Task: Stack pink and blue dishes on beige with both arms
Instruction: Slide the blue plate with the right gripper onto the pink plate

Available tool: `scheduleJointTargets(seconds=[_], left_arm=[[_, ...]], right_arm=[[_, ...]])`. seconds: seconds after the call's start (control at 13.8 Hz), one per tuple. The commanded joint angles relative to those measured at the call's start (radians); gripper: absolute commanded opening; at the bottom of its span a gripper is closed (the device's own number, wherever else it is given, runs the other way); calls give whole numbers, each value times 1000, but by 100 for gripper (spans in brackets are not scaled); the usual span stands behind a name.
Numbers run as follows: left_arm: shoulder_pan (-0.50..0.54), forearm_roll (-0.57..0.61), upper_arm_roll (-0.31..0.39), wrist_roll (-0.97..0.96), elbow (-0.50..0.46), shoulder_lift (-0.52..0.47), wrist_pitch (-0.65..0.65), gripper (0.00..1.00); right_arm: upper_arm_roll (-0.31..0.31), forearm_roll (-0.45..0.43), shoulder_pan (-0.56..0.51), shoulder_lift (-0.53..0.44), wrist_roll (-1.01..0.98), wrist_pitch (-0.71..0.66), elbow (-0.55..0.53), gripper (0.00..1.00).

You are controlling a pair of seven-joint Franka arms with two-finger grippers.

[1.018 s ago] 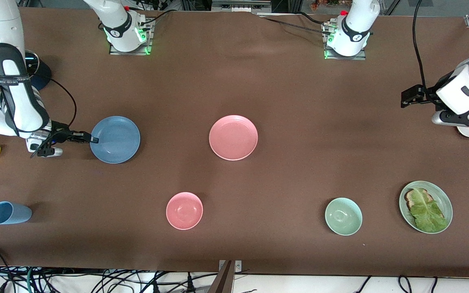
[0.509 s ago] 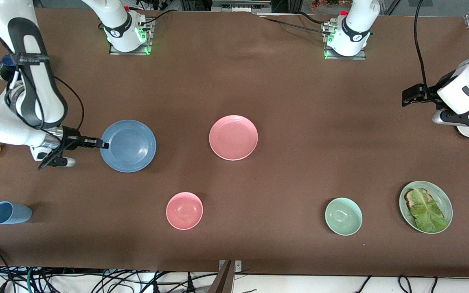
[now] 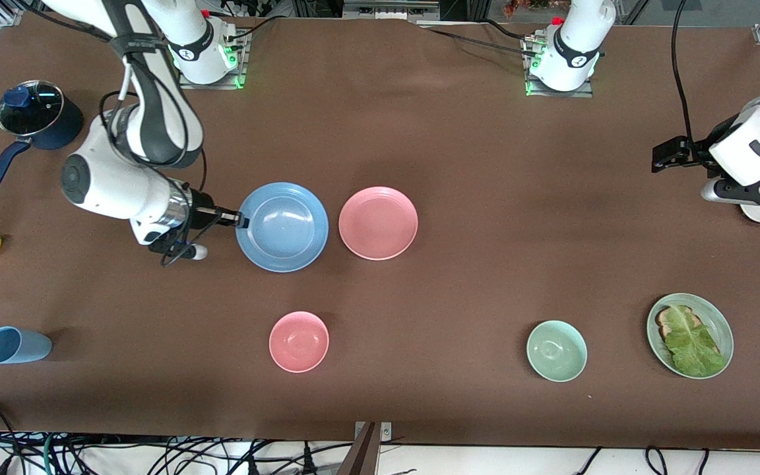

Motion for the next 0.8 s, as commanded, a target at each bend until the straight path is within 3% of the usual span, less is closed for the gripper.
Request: scheduleJointTargets(seconds=[0.0,0.36,0.73], left_arm=[[9,19,-4,27,21,8,-20,100],[9,17,-5,23,21,8,-20,100],[-1,17,-7,15,48,17,-24,100]], right_arm=[[7,-14,101,-20,64,125,-34,0],[118,-16,160,14,86,319,-82,0],[124,-16,235,112,75,445,-71,0]])
